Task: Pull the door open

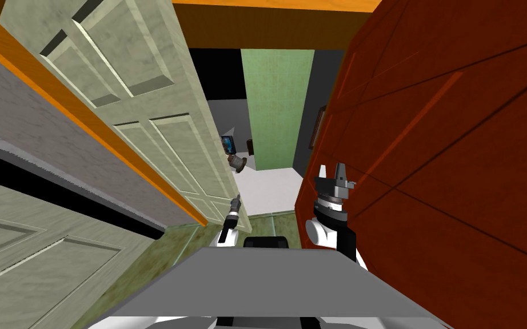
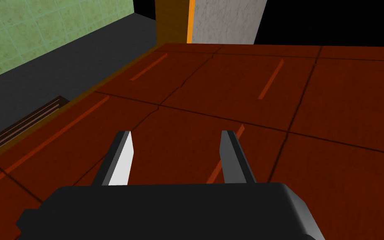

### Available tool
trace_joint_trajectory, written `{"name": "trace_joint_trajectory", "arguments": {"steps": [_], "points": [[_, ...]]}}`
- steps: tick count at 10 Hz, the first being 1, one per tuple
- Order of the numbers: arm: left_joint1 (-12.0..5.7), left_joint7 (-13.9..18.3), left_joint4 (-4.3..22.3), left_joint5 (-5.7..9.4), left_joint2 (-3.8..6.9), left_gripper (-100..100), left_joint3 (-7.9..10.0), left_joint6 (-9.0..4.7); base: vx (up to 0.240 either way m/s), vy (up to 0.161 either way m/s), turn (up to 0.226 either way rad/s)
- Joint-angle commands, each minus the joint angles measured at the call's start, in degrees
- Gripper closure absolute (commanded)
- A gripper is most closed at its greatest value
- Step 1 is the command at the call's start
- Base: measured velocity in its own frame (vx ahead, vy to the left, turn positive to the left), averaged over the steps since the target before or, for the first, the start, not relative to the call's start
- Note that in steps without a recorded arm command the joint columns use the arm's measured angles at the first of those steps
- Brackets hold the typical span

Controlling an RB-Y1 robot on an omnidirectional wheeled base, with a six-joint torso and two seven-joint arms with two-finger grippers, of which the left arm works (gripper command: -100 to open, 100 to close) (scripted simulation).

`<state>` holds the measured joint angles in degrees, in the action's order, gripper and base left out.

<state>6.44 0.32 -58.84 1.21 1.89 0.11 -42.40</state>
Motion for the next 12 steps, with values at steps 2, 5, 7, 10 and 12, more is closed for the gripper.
{"name": "trace_joint_trajectory", "arguments": {"steps": [2, 5, 7, 10, 12], "points": [[0.59, 0.1, 2.2, 0.43, 0.51, -100, 1.10, 0.98, 0.043, -0.011, 0.003], [0.31, 0.2, 3.1, 0.42, 0.28, -100, 1.10, 0.83, 0.073, -0.015, 0.004], [0.31, 0.2, 3.1, 0.42, 0.28, -100, 1.10, 0.83, 0.005, -0.001, 0.000], [-0.25, 0.3, 4.9, 0.41, -0.27, -100, 1.09, 0.51, 0.079, -0.025, 0.011], [-0.47, 0.9, 5.1, 0.22, 0.48, -100, 0.36, -2.46, 0.036, 0.004, -0.067]]}}
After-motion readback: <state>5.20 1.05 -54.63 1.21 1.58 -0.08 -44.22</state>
